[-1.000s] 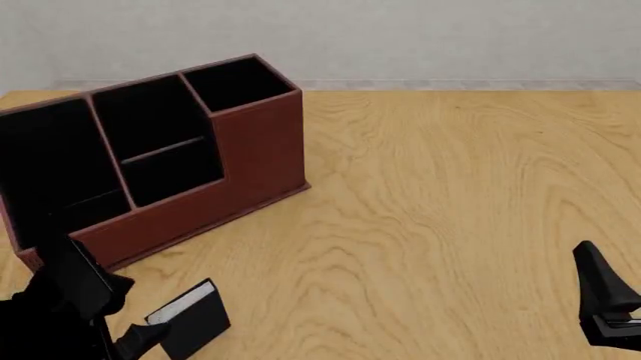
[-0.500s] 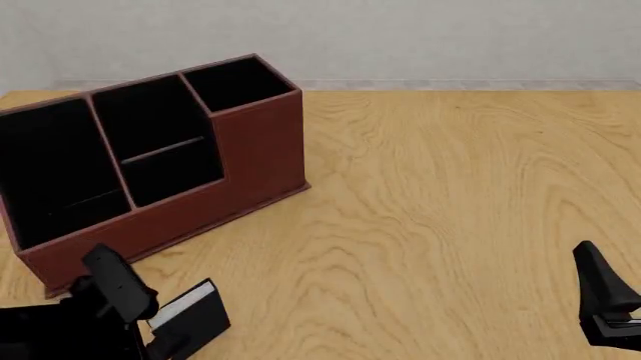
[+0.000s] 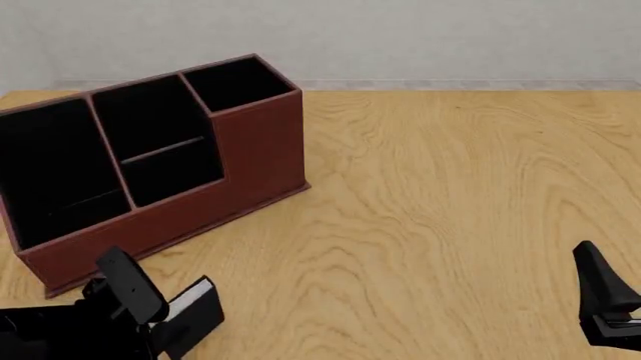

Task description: Pick up the book and place it in the left compartment of the caddy.

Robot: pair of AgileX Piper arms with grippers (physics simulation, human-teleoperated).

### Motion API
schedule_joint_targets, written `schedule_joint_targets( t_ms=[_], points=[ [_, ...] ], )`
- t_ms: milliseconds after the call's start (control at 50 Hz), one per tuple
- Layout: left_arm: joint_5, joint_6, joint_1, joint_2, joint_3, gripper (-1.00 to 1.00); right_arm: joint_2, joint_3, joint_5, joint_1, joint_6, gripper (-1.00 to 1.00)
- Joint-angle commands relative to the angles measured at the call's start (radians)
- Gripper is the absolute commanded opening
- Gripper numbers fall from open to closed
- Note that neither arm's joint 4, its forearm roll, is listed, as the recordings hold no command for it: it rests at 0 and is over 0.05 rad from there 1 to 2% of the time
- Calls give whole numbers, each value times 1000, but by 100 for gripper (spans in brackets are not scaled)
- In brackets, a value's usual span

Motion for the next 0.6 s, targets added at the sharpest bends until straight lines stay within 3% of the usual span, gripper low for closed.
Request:
schedule_joint_targets(
  t_ms=[20, 380, 540, 580, 600],
  points=[
    [66, -33, 20, -49, -31, -100, -4, 1, 2, 0, 0, 100],
    [373, -51, 60, -278, -181, -100, -3, 1, 2, 0, 0, 100],
    [482, -122, 137, -326, -271, -100, -4, 1, 2, 0, 0, 100],
    [510, -199, 115, -320, -308, -100, -3, 1, 2, 0, 0, 100],
    [517, -202, 130, -323, -319, -100, -4, 1, 2, 0, 0, 100]
  ],
)
